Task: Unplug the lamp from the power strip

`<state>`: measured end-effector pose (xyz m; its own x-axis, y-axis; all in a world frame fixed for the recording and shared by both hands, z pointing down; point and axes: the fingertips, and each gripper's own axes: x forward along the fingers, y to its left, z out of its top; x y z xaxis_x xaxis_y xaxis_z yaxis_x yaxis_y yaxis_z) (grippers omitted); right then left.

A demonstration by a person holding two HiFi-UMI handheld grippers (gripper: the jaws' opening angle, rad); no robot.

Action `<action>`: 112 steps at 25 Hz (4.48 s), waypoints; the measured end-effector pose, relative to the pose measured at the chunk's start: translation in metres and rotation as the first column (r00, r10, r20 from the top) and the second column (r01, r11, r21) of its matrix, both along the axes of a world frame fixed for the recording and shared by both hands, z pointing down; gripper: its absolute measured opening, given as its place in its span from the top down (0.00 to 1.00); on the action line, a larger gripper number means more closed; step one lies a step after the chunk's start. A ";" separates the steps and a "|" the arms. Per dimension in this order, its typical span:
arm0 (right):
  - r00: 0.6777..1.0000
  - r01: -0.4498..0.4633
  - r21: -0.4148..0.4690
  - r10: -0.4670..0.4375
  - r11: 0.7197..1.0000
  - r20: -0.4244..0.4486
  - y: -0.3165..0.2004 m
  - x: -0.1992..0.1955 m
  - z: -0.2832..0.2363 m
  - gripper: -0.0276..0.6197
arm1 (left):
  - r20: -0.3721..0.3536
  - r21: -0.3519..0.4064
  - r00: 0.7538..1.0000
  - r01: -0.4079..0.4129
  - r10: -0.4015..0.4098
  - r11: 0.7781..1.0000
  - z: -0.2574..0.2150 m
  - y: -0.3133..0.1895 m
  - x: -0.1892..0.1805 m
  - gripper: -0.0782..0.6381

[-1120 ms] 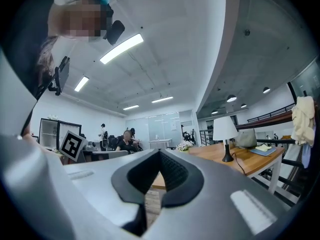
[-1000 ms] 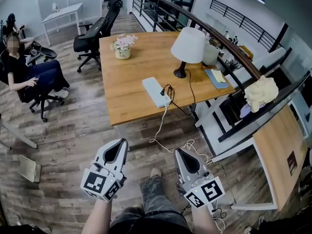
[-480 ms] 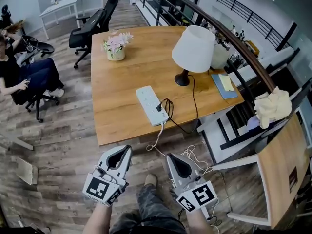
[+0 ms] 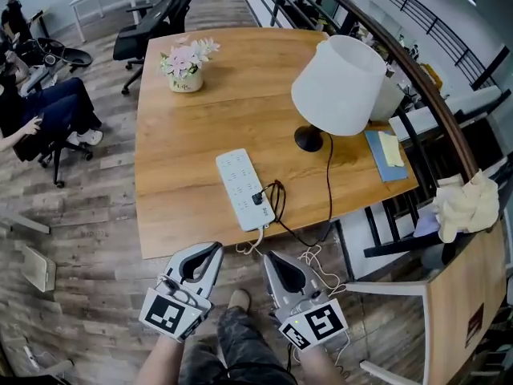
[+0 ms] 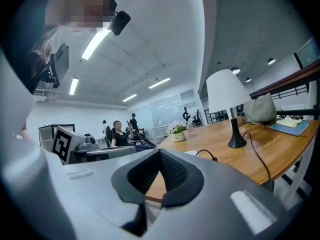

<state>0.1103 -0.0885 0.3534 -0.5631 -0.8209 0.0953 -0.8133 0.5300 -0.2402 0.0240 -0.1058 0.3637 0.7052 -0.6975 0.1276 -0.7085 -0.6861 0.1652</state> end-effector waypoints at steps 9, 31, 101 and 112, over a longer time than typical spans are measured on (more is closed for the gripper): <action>0.998 -0.058 -0.091 0.056 0.994 -0.019 -0.049 0.013 0.038 0.94 | 0.013 -0.023 0.999 0.046 -0.046 0.999 0.023 -0.037 0.018 0.90; 0.963 -0.183 -0.236 0.126 0.954 -0.238 -0.122 0.007 0.095 0.83 | 0.390 -0.059 0.919 -0.040 0.060 0.997 0.094 -0.101 0.048 0.90; 0.937 -0.186 -0.256 0.093 0.949 -0.336 -0.136 0.011 0.091 0.85 | 0.610 0.020 0.787 -0.127 0.089 0.992 0.106 -0.119 0.058 0.90; 0.915 -0.260 -0.283 0.142 0.923 -0.379 -0.143 0.047 0.103 0.85 | 0.420 0.016 0.906 0.039 -0.042 0.999 0.074 -0.133 0.015 0.90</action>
<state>0.1571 -0.2311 0.4566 -0.2717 -0.8037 0.5294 -0.9561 0.2881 -0.0534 0.0394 -0.2386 0.4376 0.5581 -0.7264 0.4012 -0.7386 -0.6552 -0.1589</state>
